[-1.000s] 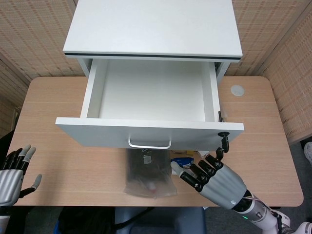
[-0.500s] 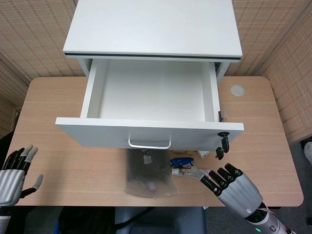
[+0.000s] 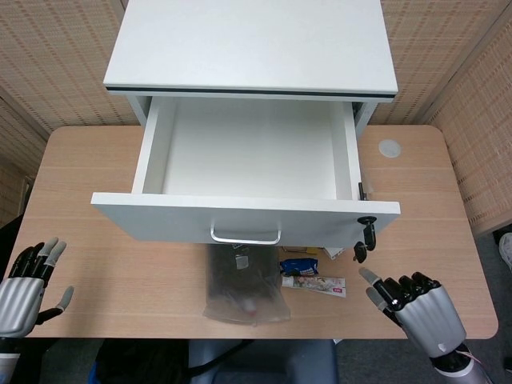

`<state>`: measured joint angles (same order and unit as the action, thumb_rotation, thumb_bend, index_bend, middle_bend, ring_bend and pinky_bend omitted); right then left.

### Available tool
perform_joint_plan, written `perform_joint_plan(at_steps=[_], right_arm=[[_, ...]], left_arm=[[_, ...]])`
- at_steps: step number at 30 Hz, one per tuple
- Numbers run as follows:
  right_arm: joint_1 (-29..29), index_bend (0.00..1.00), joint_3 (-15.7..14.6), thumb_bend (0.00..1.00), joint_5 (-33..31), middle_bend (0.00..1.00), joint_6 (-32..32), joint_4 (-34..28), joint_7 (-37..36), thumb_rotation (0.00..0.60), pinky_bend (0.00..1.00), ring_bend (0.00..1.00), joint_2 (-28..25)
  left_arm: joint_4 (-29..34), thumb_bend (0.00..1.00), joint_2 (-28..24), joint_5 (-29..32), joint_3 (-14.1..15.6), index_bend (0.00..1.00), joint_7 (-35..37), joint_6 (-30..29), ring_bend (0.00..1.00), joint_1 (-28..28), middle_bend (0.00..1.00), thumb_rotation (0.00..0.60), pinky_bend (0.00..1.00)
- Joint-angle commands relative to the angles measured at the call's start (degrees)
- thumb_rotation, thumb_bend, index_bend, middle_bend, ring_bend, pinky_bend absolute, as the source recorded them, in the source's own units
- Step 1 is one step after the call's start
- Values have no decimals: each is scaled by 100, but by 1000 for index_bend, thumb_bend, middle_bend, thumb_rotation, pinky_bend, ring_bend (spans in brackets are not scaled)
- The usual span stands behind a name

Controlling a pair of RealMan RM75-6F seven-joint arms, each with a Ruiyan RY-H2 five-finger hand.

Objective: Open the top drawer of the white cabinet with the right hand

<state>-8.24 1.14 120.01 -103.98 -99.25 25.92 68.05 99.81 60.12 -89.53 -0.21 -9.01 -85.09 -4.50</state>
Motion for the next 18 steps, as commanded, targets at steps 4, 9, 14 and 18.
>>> perform_joint_plan(at_steps=[4,9,14,18], right_arm=[[398,393,-210,190,-808,775,143,330,-314,600,925,813,-41],[516,352,-351,209,-1369,581,593,437,-538,600,682,585,-65],[512,225,-334,218,-1883,344,1048,511,-633,600,389,292,-115],[435,184,-269,224,-2278,281,1420,667,-922,600,316,223,-143]], left_arm=[[-58,376,46,-12,15,0,20,6,0,-1,0,600,72],[-137,376,109,-52,27,0,55,-24,0,5,0,600,72],[-227,376,168,-105,40,0,110,-75,0,20,0,600,72],[-282,375,207,-140,53,0,154,-122,0,40,0,600,72]])
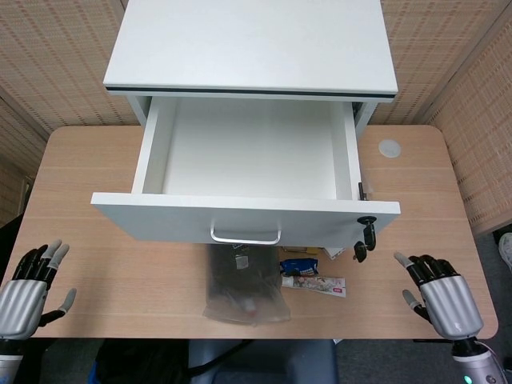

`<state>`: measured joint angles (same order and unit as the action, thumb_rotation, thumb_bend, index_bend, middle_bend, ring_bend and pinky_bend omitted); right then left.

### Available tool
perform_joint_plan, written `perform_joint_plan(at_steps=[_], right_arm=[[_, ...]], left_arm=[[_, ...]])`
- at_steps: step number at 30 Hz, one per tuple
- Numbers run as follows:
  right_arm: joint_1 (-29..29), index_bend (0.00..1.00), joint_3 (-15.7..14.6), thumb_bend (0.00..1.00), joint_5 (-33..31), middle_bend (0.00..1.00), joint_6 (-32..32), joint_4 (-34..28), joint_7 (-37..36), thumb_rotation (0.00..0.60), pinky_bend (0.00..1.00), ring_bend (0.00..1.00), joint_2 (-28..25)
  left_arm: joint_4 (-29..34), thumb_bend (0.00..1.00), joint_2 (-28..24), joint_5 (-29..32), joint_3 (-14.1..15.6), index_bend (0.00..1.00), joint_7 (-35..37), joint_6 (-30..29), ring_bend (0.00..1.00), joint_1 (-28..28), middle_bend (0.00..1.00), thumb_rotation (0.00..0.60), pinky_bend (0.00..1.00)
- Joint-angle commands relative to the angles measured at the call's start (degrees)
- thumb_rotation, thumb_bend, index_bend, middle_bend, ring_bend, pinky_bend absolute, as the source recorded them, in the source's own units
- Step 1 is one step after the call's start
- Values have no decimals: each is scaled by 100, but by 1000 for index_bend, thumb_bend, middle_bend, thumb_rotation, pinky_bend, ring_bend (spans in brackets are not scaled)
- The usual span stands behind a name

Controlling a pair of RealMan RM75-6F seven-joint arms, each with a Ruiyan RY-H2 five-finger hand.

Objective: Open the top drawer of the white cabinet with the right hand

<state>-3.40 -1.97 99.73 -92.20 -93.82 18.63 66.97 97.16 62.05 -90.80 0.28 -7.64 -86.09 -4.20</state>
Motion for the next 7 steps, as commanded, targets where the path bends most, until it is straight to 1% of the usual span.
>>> perform_joint_plan(at_steps=[1,7], right_arm=[[-63,173,65,226,-327,270,302,170,-240,600,298,211,-37],[-68,153,190,226,-568,251,363,416,-472,600,256,187,88]], left_arm=[[-27,376,20,-22,4,0,31,-42,0,17,0,600,72],[-117,376,81,-63,-1,0,104,-160,0,63,0,600,72]])
